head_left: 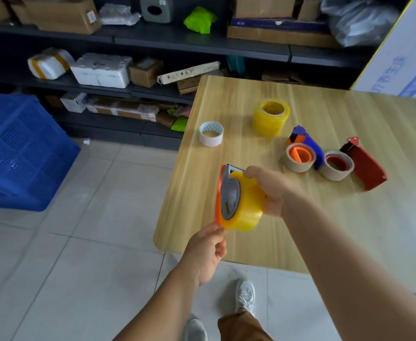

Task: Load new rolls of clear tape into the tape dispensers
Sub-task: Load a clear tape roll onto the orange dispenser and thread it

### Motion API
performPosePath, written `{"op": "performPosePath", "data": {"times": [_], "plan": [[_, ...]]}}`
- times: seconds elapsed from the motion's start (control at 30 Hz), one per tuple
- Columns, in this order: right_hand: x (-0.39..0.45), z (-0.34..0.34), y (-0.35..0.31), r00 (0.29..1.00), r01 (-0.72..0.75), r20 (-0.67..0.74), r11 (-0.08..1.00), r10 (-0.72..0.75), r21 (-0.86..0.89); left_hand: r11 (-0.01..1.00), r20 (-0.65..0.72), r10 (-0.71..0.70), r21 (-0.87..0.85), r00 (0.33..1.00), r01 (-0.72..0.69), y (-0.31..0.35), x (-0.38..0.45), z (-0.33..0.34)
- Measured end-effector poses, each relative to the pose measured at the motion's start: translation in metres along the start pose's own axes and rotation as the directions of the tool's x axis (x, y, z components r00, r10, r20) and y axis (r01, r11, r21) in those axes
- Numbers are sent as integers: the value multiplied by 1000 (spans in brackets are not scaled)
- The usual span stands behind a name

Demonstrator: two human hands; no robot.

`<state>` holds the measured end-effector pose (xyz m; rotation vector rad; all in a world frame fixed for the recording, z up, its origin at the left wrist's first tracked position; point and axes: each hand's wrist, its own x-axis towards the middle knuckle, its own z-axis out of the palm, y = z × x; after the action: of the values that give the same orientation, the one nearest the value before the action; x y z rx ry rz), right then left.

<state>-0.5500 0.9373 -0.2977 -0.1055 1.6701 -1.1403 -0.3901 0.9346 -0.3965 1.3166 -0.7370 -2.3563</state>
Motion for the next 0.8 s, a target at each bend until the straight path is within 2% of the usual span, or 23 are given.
{"op": "performPosePath", "data": {"times": [0.17,0.37,0.63,0.8], "plan": [[7,22,30,1000,-8,-27,1000,9,23,996,-160,-26,82,987,40,-14,-4,-16],[16,43,51,999,-38,27,996,36,78,975,-303,62,222,951,7,-19,0,-31],[27,55,59,996,-53,76,993,45,110,943,-386,158,332,909,-22,-24,0,-41],[33,63,68,996,-72,72,986,61,152,955,-425,126,298,896,6,-22,-3,-42]]}}
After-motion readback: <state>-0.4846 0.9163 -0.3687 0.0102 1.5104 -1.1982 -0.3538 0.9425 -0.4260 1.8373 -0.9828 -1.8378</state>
